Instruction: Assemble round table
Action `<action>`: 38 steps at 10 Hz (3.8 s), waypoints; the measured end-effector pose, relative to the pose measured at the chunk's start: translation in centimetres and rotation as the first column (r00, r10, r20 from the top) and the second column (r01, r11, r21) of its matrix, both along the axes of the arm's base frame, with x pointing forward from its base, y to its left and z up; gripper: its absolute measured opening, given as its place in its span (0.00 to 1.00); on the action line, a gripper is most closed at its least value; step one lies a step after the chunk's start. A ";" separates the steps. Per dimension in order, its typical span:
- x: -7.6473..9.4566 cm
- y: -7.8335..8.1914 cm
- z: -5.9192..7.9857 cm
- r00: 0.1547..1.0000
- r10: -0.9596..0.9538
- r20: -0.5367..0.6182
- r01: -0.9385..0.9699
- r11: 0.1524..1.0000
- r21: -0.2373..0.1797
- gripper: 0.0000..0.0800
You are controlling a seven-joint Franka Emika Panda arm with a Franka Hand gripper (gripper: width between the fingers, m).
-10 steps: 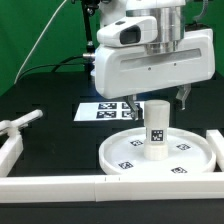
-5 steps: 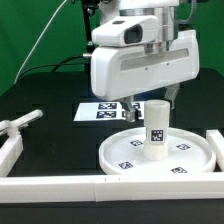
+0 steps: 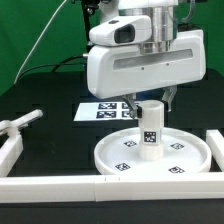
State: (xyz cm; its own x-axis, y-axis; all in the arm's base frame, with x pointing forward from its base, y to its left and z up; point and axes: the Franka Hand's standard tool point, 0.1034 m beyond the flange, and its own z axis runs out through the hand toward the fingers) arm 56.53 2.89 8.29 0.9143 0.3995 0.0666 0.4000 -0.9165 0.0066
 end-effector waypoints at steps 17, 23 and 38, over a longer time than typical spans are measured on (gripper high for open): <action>-0.3 1.0 -0.5 0.801 -0.599 -0.009 0.598 0.799 0.063 0.81; -0.4 1.4 -0.6 0.998 0.055 0.024 -0.054 0.998 -0.031 0.81; -0.3 0.6 -0.7 0.304 -0.952 -0.046 0.947 0.297 0.124 0.51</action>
Offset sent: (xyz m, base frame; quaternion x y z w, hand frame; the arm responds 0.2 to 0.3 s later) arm 0.0026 0.0065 0.0018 -0.0109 -0.0024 0.3158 0.9488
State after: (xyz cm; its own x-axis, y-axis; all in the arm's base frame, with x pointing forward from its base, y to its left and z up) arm 56.24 3.53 7.61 0.6494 -0.7569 0.0736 -0.7469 -0.6530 -0.1257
